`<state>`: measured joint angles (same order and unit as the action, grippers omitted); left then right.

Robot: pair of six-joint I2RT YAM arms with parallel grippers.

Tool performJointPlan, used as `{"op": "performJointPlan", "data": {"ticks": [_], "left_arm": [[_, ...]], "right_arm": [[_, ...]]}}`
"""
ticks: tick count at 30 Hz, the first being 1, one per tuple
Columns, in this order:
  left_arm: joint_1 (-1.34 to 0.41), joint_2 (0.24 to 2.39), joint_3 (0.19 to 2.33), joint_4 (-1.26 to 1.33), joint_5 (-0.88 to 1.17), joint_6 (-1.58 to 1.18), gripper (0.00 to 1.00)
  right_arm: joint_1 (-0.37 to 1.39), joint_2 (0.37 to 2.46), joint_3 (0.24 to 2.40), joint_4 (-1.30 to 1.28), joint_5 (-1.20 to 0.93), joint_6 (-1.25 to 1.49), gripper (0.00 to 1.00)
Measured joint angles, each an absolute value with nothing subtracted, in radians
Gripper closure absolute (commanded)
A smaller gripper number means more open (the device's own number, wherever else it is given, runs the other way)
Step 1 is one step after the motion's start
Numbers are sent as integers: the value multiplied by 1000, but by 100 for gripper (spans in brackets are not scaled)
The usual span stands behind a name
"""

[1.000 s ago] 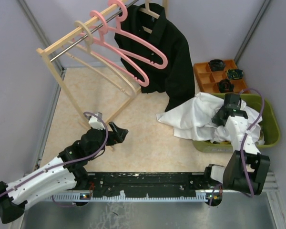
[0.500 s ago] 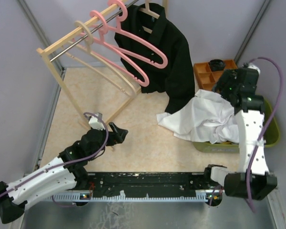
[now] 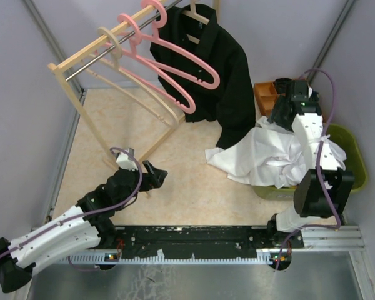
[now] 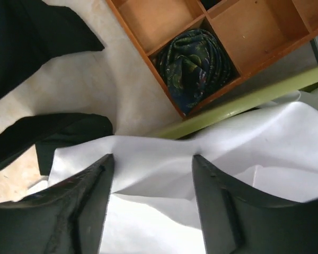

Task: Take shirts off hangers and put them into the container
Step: Adjust the shirt in the bin.

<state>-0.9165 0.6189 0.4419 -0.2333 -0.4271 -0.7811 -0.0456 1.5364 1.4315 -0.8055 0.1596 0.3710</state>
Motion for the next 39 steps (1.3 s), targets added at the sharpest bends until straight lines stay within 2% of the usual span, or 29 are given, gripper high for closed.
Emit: {"op": "performJointPlan", "data": {"ticks": [3, 5, 7, 11, 13, 16, 18, 20, 21, 22, 23, 24, 30, 35, 39], "left_arm": [[-916, 620, 442, -234, -427, -781, 8], [-916, 623, 443, -234, -427, -781, 8], [-916, 632, 443, -233, -427, -781, 8], [-916, 656, 448, -233, -425, -781, 8], [-916, 661, 452, -234, -425, -781, 8], [-916, 661, 454, -233, -421, -782, 8], [-916, 659, 454, -232, -418, -782, 8], [-916, 658, 454, -232, -417, -782, 8], [-916, 658, 454, -232, -416, -782, 8], [-916, 658, 454, -232, -415, -782, 8], [-916, 658, 454, -232, -414, -781, 8], [-916, 658, 454, -232, -414, -782, 8], [-916, 658, 454, -232, -414, -782, 8], [-916, 658, 454, -226, -414, -783, 8], [-916, 658, 454, -223, -414, -782, 8]], "right_arm": [[-42, 1493, 1376, -762, 182, 368, 79], [-42, 1436, 1303, -748, 194, 370, 94], [-41, 1386, 1240, -747, 207, 371, 98], [-42, 1315, 1127, -731, 256, 387, 98], [-50, 1288, 1040, -696, 274, 394, 92], [-83, 1300, 907, -635, 251, 397, 90], [-107, 1369, 883, -618, 226, 394, 90], [-113, 1422, 906, -616, 213, 385, 84], [-113, 1426, 923, -633, 209, 383, 79], [-114, 1420, 938, -652, 204, 382, 69], [-114, 1407, 948, -665, 202, 384, 54], [-114, 1386, 962, -684, 200, 383, 44], [-115, 1187, 1168, -799, 182, 356, 19], [-80, 1079, 1296, -825, 56, 342, 16], [97, 1068, 1282, -815, -15, 341, 16]]}}
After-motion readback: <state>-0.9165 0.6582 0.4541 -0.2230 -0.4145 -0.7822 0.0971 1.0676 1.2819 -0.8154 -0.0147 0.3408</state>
